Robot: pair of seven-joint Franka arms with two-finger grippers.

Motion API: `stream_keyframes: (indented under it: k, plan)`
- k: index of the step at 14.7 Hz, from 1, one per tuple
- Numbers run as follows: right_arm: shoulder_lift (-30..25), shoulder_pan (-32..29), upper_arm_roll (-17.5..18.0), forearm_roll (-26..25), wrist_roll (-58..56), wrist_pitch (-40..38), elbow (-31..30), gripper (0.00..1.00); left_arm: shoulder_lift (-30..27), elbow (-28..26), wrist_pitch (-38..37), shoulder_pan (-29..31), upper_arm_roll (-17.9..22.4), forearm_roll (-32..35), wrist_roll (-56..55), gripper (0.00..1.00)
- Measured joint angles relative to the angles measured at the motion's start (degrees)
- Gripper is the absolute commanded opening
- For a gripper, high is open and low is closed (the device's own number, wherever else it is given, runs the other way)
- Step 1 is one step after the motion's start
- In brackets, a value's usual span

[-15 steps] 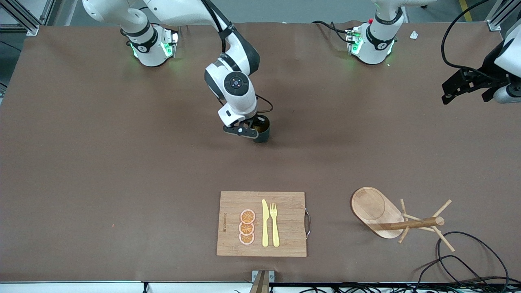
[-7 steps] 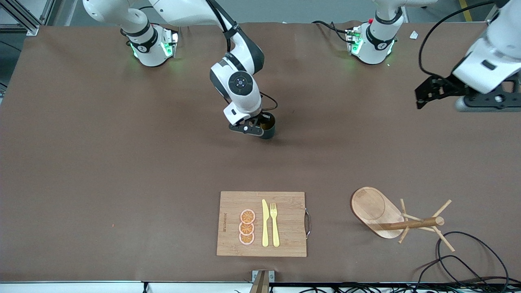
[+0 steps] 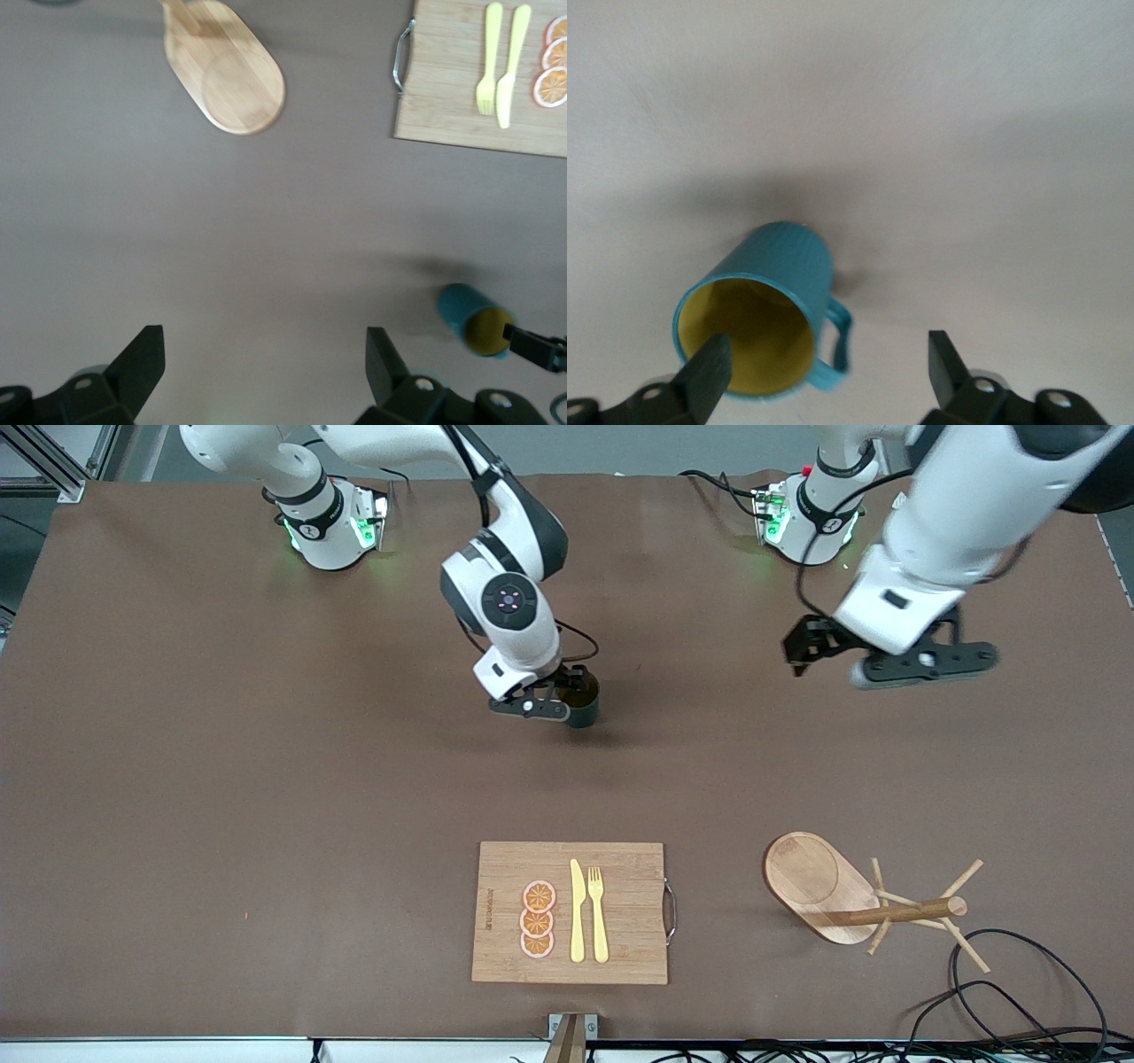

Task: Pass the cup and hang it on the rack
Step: 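Set the mug down with the right gripper while the left gripper approaches, then lower the left gripper onto the mug handle and grasp it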

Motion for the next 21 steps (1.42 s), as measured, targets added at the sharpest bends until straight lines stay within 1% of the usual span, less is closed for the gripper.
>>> stream_keyframes:
  k: [2, 4, 7, 9, 11, 13, 17, 19, 21]
  plan:
    - [-4.52, -5.19, -0.34, -0.20, -7.54, -6.36, 0.10, 1.00, 1.18, -0.60, 1.68, -2.41, -2.10, 0.98, -7.65, 1.00]
    - [-8.21, -11.24, -0.58, -1.66, -14.75, -12.10, 0.06, 1.00, 1.84, -1.42, 2.68, -6.11, -2.82, 3.35, -14.43, 1.00]
    - [-11.78, -19.68, -0.73, -3.81, -23.50, -17.86, -0.07, 1.00, 2.77, -2.35, 4.69, -12.19, -3.07, 4.88, -26.22, 1.00]
    - [-13.37, -24.62, -0.73, -5.78, -28.13, -20.31, -0.06, 1.00, 4.93, -2.88, 7.94, -16.54, -3.16, 8.24, -35.81, 1.00]
    - [-14.64, -29.37, -0.74, -8.78, -33.14, -22.81, 0.03, 1.00, 8.83, -3.06, 10.86, -21.69, -3.20, 14.34, -46.12, 1.00]
    - [-15.38, -33.91, -0.74, -9.83, -38.54, -25.00, 0.64, 1.00, 13.75, -2.90, 12.66, -26.64, -3.24, 20.17, -56.84, 1.00]
    - [-15.72, -42.04, -0.72, -11.89, -46.97, -28.11, 3.32, 1.00, 22.89, -1.02, 13.61, -34.87, -3.22, 27.71, -71.03, 1.00]
    - [-15.73, -44.62, -0.72, -12.69, -49.03, -29.95, 5.30, 1.00, 26.50, -0.04, 13.61, -38.85, -3.17, 31.55, -77.54, 1.00]
    - [-15.76, -45.47, -0.66, -14.76, -49.23, -32.10, 7.58, 1.00, 30.19, 1.05, 13.61, -42.17, -3.03, 35.76, -84.36, 1.00]
